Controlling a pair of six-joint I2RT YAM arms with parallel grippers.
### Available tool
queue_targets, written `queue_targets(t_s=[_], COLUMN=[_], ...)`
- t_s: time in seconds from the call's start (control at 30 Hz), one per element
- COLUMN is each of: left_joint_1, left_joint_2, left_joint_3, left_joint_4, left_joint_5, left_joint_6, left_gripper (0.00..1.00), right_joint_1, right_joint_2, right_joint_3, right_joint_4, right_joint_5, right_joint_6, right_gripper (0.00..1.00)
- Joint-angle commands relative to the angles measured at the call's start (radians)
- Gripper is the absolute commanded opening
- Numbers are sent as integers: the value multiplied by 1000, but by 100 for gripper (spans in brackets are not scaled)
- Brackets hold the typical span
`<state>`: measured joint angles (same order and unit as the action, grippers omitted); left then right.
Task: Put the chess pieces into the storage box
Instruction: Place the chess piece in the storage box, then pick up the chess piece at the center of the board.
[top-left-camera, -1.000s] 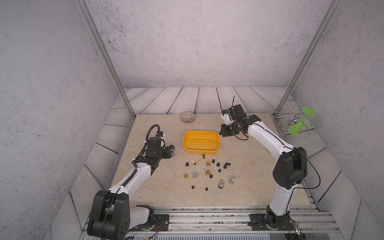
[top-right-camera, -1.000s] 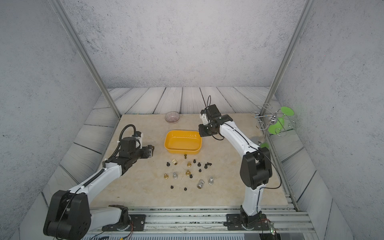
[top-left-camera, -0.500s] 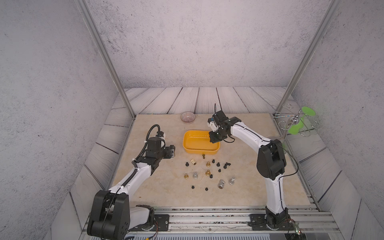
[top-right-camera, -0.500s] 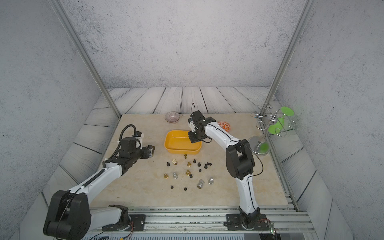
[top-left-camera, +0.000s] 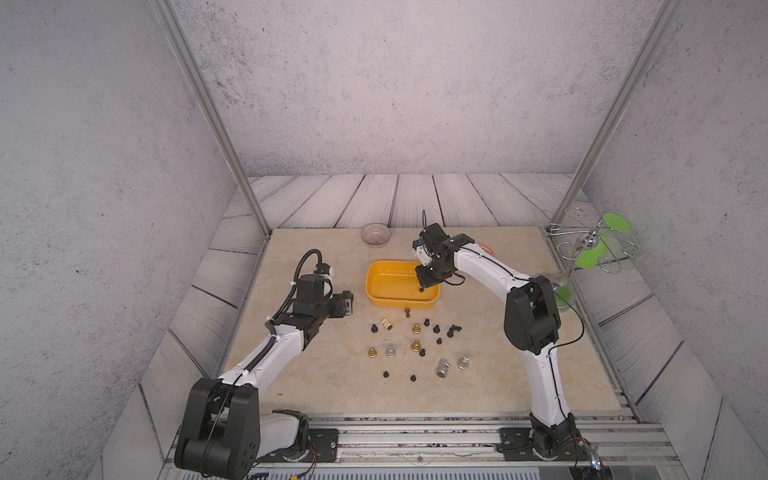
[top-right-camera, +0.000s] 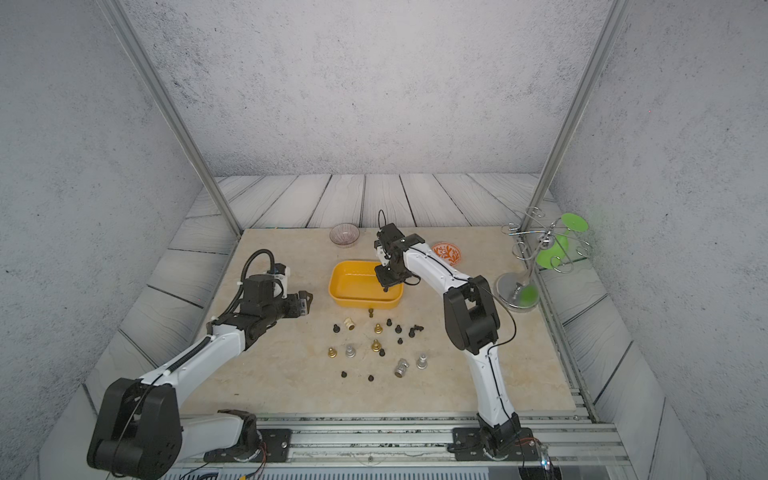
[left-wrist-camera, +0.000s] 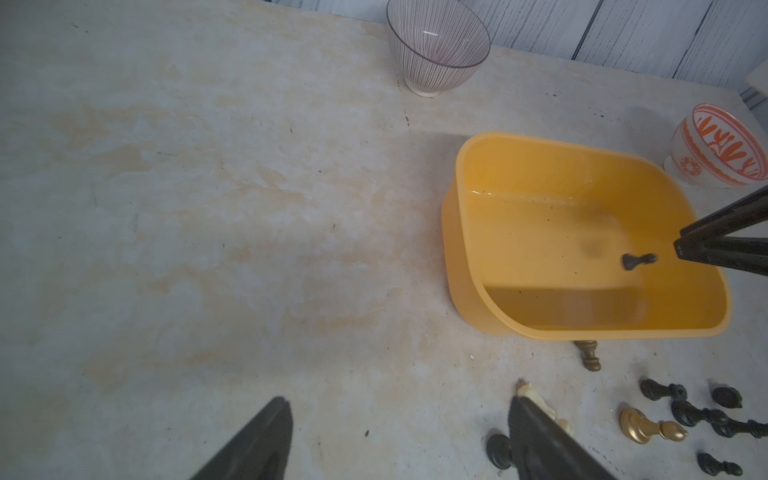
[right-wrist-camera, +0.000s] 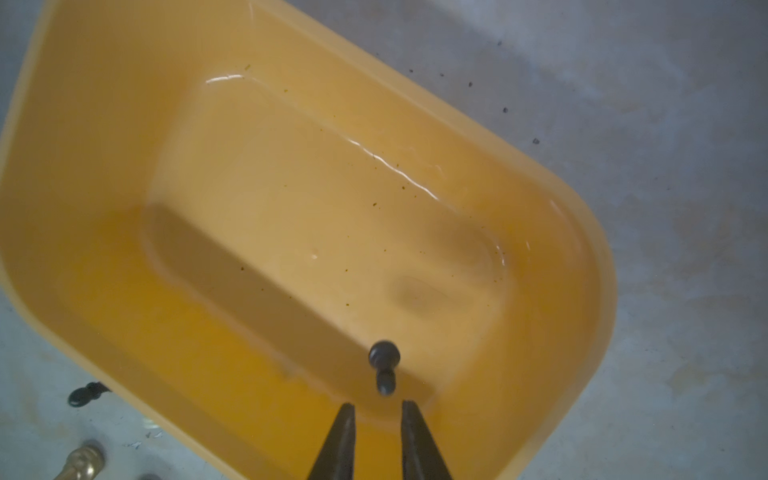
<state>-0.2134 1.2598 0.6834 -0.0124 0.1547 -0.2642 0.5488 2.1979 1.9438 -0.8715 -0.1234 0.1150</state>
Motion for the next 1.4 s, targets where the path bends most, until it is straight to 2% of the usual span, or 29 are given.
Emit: queue_targets(t_s=[0.0, 0.2, 0.37, 0.67, 0.9, 1.17, 1.37], left_joint_1=[-11, -15, -17, -26, -41, -75, -118], left_joint_2=[12, 12, 25, 43, 46, 60, 104], left_joint_3=[-1, 1, 1, 22, 31, 66, 92], left_joint_4=[2, 0, -1, -37, -72, -137, -159], left_joint_5=[11, 11, 18, 29, 42, 46, 78], left_joint_6=[-18, -15, -15, -13, -12, 0, -7], left_gripper=[84, 84, 84, 84, 83, 79, 76], right_joint_1=[-1, 0, 3, 7, 7, 7, 4], right_joint_2=[42, 40, 23, -146, -246, -384, -429], right_joint_3=[32, 42, 47, -112, -187, -377, -434], right_joint_4=[-29, -35, -55, 38, 65, 214, 217], right_joint_5=[18, 12, -30, -30, -40, -78, -47], right_joint_6=[-14, -11, -23, -19, 12, 134, 117], right_gripper=[27, 33, 42, 57, 60, 64, 67])
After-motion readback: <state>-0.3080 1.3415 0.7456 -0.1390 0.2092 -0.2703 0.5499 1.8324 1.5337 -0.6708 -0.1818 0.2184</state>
